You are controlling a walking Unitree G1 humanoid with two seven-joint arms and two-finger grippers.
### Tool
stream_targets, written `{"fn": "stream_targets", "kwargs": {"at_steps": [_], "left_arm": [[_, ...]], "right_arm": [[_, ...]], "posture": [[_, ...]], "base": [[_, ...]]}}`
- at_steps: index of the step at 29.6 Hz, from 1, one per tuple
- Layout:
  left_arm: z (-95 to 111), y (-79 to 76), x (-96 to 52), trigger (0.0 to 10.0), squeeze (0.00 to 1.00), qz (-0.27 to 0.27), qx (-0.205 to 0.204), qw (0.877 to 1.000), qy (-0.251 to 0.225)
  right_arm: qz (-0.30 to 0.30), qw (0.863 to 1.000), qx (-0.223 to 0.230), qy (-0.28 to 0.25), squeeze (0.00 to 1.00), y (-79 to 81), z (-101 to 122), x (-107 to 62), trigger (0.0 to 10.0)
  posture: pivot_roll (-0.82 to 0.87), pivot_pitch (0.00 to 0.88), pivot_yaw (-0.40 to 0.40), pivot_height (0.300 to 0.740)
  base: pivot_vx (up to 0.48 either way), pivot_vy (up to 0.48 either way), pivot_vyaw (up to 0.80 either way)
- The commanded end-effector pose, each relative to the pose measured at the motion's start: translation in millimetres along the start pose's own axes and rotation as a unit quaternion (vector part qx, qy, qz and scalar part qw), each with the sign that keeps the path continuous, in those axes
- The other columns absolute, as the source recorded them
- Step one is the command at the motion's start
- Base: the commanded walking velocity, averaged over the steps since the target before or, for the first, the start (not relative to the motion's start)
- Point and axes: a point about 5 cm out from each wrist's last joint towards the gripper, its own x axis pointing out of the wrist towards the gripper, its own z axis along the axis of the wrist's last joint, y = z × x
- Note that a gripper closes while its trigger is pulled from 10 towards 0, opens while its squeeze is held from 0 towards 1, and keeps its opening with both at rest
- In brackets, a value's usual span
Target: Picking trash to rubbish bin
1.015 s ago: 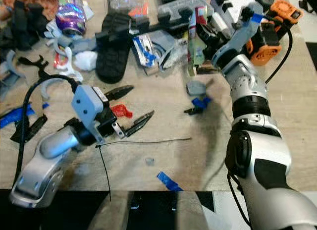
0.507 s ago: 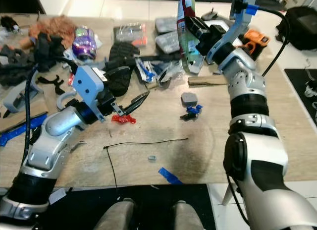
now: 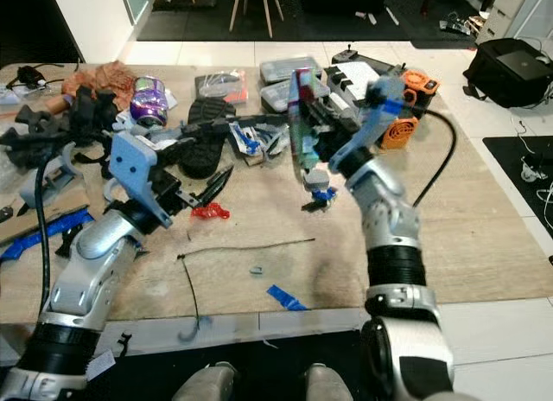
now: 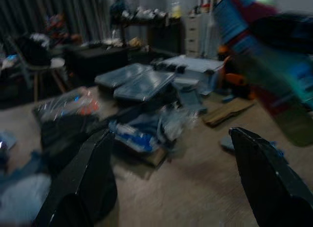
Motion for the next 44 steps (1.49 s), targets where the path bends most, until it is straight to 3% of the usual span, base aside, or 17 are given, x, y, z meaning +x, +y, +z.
{"fn": "stream_targets", "kwargs": {"at_steps": [1,7,11,17,21,44], "left_arm": [[-9,3.9,-3.0,10.0,0.00,0.038,-0.018,0.999,0.008],[-25,1.5,-0.9,10.0,0.00,0.094,-0.060,0.994,0.015],[-27,3.2,0.4,10.0,0.00,0.110,-0.080,0.991,0.009],[-31,2.2,0.7,10.0,0.00,0.121,-0.096,0.988,0.007],[-30,1.0,8.3,10.0,0.00,0.105,-0.073,0.992,0.007],[-30,0.8,11.4,10.0,0.00,0.095,-0.066,0.993,0.008]], "right_arm": [[-0.006,0.999,-0.038,-0.002,0.00,1.1,-4,-3.5,10.0],[-0.025,0.997,-0.072,0.017,0.00,3.2,-20,-15.8,10.0],[-0.029,0.995,-0.090,0.032,0.00,-1.6,-23,-25.4,10.0],[-0.037,0.995,-0.093,0.029,0.00,-5.8,-26,-26.6,10.0],[-0.024,0.995,-0.088,0.031,0.00,-5.0,-26,-20.8,10.0],[-0.024,0.996,-0.082,0.031,0.00,-5.1,-28,-20.7,10.0]], "posture": [[0.05,0.000,-0.026,0.740],[0.05,0.000,-0.025,0.740],[0.03,0.000,-0.024,0.740],[0.03,0.000,-0.034,0.740],[0.04,0.000,-0.036,0.740],[0.03,0.000,-0.031,0.740]], "base": [[0.000,0.000,0.00],[0.000,0.000,0.00],[0.000,0.000,0.00],[0.000,0.000,0.00],[0.000,0.000,0.00],[0.000,0.000,0.00]]}}
